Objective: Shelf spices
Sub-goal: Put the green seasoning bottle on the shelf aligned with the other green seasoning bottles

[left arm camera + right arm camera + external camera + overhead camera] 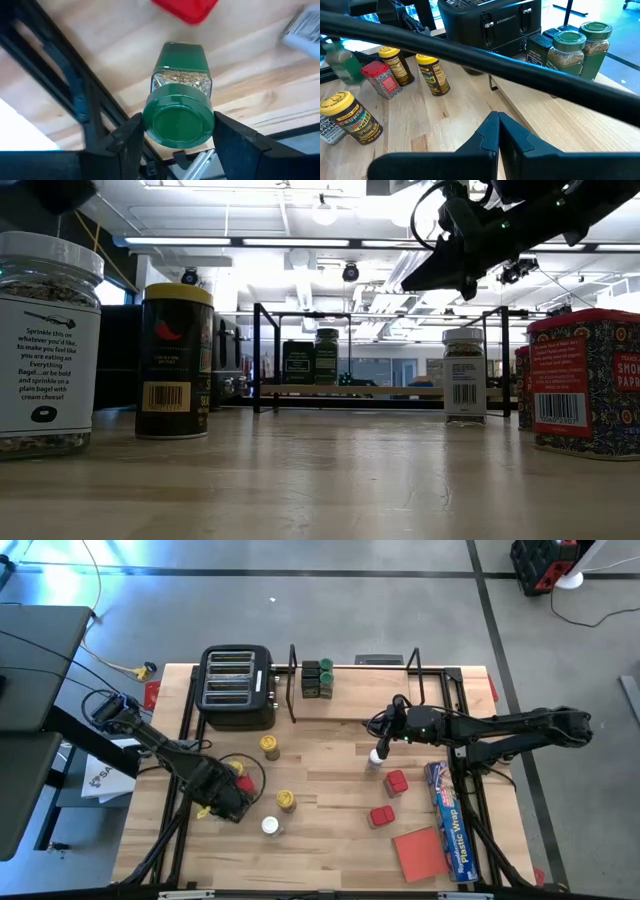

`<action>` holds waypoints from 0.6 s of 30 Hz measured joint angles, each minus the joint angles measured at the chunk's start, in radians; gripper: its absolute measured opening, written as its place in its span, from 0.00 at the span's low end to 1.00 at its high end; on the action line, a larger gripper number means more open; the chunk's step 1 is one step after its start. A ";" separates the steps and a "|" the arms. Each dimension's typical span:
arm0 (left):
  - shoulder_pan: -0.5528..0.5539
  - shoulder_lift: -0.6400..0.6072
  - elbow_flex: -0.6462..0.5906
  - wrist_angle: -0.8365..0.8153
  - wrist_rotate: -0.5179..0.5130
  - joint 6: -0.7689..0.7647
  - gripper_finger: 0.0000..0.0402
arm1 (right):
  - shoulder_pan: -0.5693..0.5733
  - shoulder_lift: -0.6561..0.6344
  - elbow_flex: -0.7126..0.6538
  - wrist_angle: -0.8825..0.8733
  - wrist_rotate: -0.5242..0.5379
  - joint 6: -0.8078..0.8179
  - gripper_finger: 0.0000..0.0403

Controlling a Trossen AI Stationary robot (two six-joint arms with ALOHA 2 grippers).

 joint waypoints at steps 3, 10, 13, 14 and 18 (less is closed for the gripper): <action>0.033 0.000 0.095 -0.073 -0.025 0.073 0.50 | 0.000 0.000 0.000 0.001 0.000 0.000 0.00; 0.174 0.000 0.295 -0.083 -0.128 0.305 0.50 | 0.000 0.000 0.000 0.007 0.000 0.000 0.00; 0.278 0.013 0.340 -0.084 -0.161 0.462 0.49 | 0.000 0.000 0.000 0.008 0.000 0.000 0.00; 0.317 0.022 0.348 -0.081 -0.169 0.522 0.49 | 0.000 0.000 0.000 0.007 0.000 0.000 0.00; 0.477 0.095 0.378 -0.044 -0.175 0.788 0.47 | 0.000 0.000 0.000 0.007 0.000 0.000 0.00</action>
